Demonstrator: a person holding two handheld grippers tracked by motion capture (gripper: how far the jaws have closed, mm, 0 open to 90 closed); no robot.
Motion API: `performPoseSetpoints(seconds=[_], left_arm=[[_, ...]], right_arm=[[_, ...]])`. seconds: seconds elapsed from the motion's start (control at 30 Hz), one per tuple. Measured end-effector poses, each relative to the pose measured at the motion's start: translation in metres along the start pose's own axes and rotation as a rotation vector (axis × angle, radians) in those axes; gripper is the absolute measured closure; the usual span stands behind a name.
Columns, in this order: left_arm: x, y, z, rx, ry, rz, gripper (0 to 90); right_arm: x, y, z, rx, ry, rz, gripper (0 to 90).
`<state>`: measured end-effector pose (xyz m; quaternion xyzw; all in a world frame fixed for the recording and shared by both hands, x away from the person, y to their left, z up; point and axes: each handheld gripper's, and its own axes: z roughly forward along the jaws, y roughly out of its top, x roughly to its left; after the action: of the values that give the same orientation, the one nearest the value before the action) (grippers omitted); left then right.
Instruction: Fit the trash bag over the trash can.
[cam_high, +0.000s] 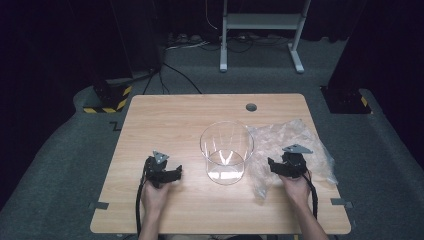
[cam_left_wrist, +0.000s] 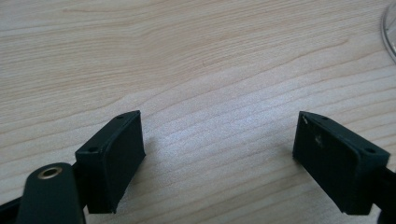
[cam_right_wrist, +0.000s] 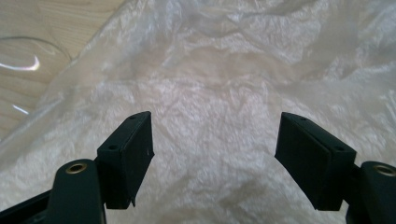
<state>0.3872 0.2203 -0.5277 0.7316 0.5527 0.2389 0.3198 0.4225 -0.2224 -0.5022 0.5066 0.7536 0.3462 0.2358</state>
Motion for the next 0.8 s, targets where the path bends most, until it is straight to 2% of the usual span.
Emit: performPoseSetpoints(seconds=[0.27, 0.5, 0.53, 0.67, 0.73, 0.8], left_arm=[[0.000, 0.000, 0.000, 0.000, 0.000, 0.000, 16.4], [0.000, 0.000, 0.000, 0.000, 0.000, 0.000, 16.4], [0.000, 0.000, 0.000, 0.000, 0.000, 0.000, 16.4], [0.000, 0.000, 0.000, 0.000, 0.000, 0.000, 16.5], [0.000, 0.000, 0.000, 0.000, 0.000, 0.000, 16.4], [0.000, 0.000, 0.000, 0.000, 0.000, 0.000, 16.5]], right_arm=[[0.004, 0.011, 0.013, 0.008, -0.007, -0.019, 26.3], [-0.002, 0.022, 0.030, -0.001, -0.028, 0.028, 24.8], [-0.003, 0.024, 0.034, 0.011, -0.027, 0.039, 23.2], [-0.002, 0.030, 0.040, 0.014, -0.033, 0.028, 22.9], [0.001, 0.032, 0.042, -0.006, -0.032, 0.029, 23.3], [0.002, 0.036, 0.047, 0.008, -0.029, 0.037, 21.5]])
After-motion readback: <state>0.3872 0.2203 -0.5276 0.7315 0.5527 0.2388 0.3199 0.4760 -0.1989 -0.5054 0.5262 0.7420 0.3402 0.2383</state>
